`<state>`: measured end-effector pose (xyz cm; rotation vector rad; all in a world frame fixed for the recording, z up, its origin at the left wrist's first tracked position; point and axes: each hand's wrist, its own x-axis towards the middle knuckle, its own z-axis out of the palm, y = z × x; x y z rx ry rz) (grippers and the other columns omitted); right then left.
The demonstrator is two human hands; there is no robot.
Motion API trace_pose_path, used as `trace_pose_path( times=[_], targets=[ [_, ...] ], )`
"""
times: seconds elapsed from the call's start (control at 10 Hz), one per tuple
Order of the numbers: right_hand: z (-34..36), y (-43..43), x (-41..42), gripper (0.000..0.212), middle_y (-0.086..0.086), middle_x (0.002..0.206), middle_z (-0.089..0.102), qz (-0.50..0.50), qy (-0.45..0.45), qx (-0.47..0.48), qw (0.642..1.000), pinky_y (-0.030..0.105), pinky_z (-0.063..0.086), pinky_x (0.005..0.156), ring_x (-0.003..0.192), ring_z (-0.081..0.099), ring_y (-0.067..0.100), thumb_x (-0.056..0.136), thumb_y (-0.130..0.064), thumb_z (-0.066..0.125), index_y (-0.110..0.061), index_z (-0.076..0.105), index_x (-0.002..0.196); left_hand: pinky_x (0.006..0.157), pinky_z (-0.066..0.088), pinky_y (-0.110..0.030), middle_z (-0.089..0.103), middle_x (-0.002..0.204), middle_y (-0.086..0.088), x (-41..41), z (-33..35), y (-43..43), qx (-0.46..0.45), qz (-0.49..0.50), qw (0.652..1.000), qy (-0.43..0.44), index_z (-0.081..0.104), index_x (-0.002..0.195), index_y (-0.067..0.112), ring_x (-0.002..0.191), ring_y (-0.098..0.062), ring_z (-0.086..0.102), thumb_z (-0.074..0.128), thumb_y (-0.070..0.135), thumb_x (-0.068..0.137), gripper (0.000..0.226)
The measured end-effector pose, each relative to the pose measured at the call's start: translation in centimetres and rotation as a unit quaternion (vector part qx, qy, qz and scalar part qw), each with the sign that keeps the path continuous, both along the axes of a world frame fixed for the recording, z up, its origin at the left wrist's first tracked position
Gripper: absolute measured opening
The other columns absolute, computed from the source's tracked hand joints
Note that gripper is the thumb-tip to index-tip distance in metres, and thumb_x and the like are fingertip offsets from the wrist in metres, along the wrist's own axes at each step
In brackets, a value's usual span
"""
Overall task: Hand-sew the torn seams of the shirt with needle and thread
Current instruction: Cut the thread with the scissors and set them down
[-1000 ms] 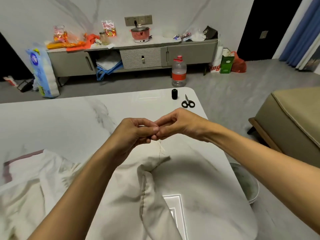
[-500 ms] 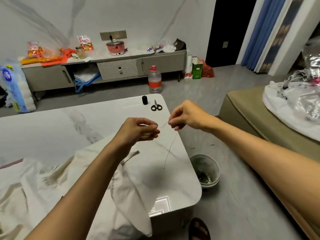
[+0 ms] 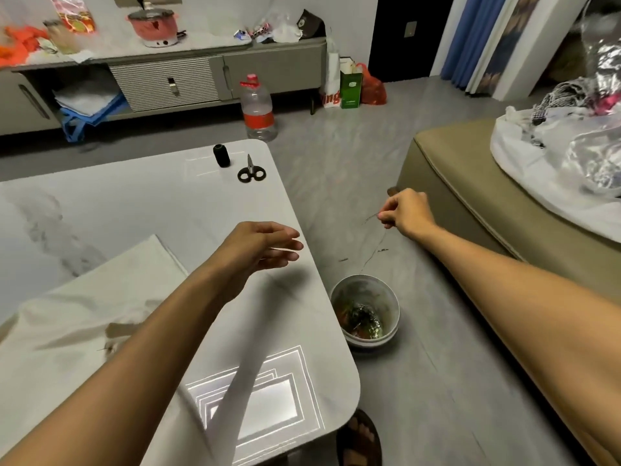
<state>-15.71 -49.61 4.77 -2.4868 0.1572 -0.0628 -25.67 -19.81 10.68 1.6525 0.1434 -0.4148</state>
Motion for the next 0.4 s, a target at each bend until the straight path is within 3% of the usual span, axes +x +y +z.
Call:
trace_pose_path(
  times=[0.2,0.3,0.4],
  targets=[
    [-8.9,-0.2,1.4,0.005,0.013,0.078,0.073,0.019,0.094,-0.046,0.994,0.042,0.058,0.081,0.080,0.071,0.021,0.082,-0.004,0.076,-0.003,0.076,0.087,0.073,0.056,-0.023,0.077,0.099,-0.011,2.0,-3.7,0.1,-0.013,-0.001,1.000,0.027,0.071,0.107,0.005,0.083,-0.019,0.072,0.063,0.018,0.097,0.018],
    [-10.5,0.6,1.7,0.036,0.017,0.107,0.071,0.040,0.155,-0.092,0.983,0.041,0.053,0.093,0.105,0.066,0.029,0.078,-0.010,0.082,-0.001,0.070,0.111,0.072,0.055,-0.023,0.076,0.100,-0.012,2.3,-4.1,0.5,-0.015,0.004,0.999,0.031,0.071,0.106,0.005,0.083,-0.018,0.071,0.063,0.018,0.097,0.018],
    [-10.4,1.1,1.5,0.041,0.017,0.115,0.068,0.034,0.161,-0.099,0.981,0.039,0.053,0.092,0.106,0.065,0.029,0.079,-0.013,0.081,-0.004,0.068,0.116,0.074,0.056,-0.024,0.076,0.100,-0.012,2.0,-4.0,0.8,-0.021,0.013,0.999,0.030,0.071,0.105,0.005,0.083,-0.019,0.071,0.063,0.018,0.097,0.017]
  ],
)
